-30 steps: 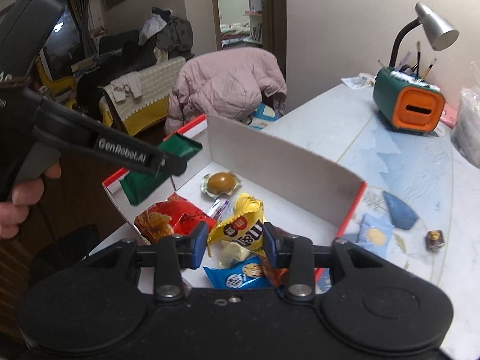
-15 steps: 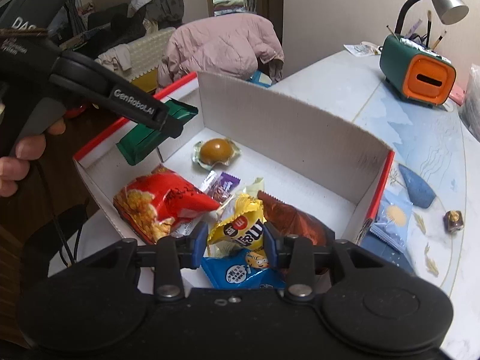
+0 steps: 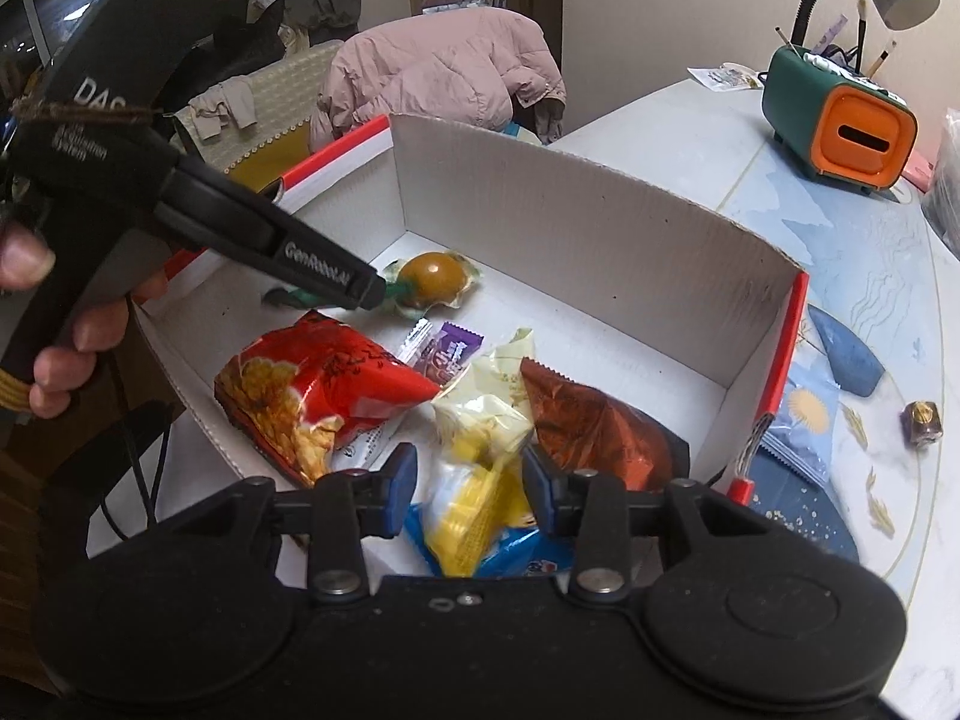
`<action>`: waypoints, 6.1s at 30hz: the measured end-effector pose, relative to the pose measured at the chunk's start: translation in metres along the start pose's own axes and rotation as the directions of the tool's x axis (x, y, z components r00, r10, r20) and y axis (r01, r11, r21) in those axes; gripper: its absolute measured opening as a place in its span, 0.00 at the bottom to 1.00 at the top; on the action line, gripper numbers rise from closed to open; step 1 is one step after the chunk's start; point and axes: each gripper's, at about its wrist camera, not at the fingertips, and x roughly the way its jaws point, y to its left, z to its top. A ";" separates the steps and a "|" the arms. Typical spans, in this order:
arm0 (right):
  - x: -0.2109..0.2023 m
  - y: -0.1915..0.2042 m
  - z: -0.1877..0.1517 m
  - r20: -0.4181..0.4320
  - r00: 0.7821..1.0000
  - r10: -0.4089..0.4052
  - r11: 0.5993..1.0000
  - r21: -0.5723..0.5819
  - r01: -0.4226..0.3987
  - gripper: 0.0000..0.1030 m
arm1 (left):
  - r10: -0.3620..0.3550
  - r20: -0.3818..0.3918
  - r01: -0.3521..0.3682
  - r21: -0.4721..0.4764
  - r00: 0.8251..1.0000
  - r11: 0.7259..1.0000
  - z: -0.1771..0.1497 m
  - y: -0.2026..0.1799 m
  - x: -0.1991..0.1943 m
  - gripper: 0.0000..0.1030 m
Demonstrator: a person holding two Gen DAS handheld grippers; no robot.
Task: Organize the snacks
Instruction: 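Carry both packets over the box and open both tools to drop them, then withdraw both tools from the box toward the blue bag and chocolate, then grasp the pale blue sun-printed bag with left tool while right grasps the wrapped chocolate, then carry the blue bag and chocolate into the box and open both tools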
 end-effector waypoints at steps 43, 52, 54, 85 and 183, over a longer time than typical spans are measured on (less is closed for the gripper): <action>-0.127 -0.041 -0.024 0.218 0.975 -0.048 0.991 0.130 0.019 0.71 | -0.251 0.207 0.222 0.152 0.946 0.963 -0.017 -0.083 -0.109 0.54; -0.153 -0.090 -0.045 0.253 0.965 -0.069 0.986 0.163 0.028 0.85 | -0.262 0.211 0.238 0.132 0.942 0.962 -0.012 -0.129 -0.110 0.66; -0.158 -0.103 -0.050 0.260 0.963 -0.075 0.985 0.173 0.030 0.89 | -0.265 0.211 0.243 0.126 0.941 0.962 -0.011 -0.141 -0.109 0.69; -0.099 -0.315 -0.049 0.120 0.988 -0.102 0.978 0.195 0.077 0.96 | -0.056 0.057 0.058 -0.037 0.997 0.998 0.064 -0.280 0.033 0.72; -0.166 -0.163 -0.055 0.177 0.984 0.003 0.987 0.157 -0.032 0.32 | -0.102 0.099 0.114 -0.123 0.990 0.986 -0.014 -0.199 -0.114 0.46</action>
